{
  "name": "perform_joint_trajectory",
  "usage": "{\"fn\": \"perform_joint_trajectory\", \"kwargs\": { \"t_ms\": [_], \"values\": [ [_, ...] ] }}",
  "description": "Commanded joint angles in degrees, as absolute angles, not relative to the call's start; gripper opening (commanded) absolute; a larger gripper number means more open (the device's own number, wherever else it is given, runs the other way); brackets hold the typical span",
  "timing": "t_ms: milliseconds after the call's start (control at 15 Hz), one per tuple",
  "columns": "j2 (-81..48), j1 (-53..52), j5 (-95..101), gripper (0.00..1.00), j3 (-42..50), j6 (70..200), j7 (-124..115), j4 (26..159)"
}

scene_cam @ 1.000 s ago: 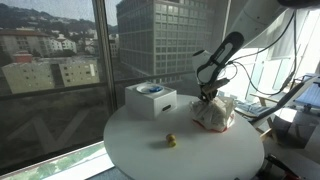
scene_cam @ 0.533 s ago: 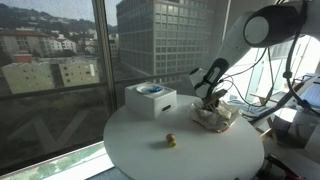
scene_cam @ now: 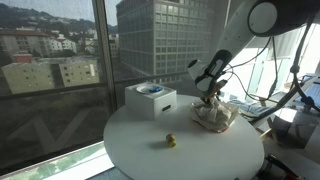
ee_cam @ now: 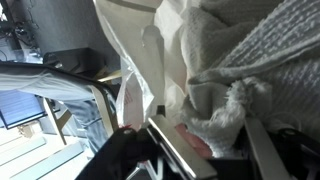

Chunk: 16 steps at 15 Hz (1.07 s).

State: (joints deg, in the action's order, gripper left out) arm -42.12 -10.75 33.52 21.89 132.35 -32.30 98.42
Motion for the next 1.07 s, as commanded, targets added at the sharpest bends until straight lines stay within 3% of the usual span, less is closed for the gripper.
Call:
{"fn": "perform_joint_trajectory", "kwargs": {
  "t_ms": [0,67,133,333,667,1000],
  "values": [
    [-28.17,-11.45,35.66,0.92,20.71,136.75,-34.81,108.79],
    [-25.57,-10.78,34.69,0.99,19.00,138.25,-33.70,110.00],
    [-23.79,-10.52,33.71,1.00,16.92,138.70,-31.93,110.52],
    [-21.59,-10.18,29.12,1.00,10.31,140.35,-29.30,111.87],
    [-29.37,-8.44,17.50,1.00,1.17,144.29,-17.16,107.65],
    [-38.31,-8.98,15.23,1.00,2.11,140.36,-12.08,99.06]
  ]
}}
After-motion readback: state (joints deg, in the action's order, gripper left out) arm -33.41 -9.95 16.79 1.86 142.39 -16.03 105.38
